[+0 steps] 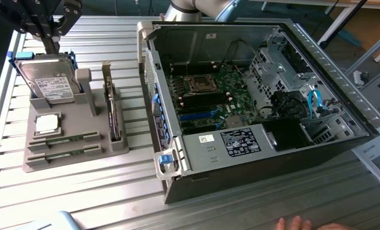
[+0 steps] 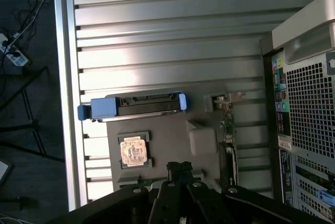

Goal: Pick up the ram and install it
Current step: 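Reach for the ram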

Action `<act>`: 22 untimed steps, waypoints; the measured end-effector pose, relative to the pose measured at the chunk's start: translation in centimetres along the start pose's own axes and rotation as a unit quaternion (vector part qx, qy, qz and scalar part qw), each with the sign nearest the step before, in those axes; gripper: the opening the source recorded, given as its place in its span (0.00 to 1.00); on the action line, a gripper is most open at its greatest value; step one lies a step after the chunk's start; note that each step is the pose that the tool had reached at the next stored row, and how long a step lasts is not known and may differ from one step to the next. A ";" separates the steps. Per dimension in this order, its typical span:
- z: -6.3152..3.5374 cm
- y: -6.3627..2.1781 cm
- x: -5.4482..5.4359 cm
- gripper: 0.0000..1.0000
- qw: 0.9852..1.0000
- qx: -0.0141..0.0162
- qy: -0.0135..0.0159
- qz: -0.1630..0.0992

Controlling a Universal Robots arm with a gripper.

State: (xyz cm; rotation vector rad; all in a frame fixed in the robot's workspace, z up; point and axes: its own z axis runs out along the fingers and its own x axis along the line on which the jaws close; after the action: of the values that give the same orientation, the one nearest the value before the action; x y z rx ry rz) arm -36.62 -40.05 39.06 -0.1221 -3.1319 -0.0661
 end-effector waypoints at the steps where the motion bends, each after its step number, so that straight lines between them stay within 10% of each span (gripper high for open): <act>1: 0.00 -0.11 0.0 0.11 1.000 0.000 0.000 0.000; 22: -0.20 -4.86 0.2 0.11 1.000 0.000 0.000 0.000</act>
State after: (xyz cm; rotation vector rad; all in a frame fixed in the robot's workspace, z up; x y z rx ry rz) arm -37.22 -44.88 39.06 -0.1221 -3.1318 -0.0660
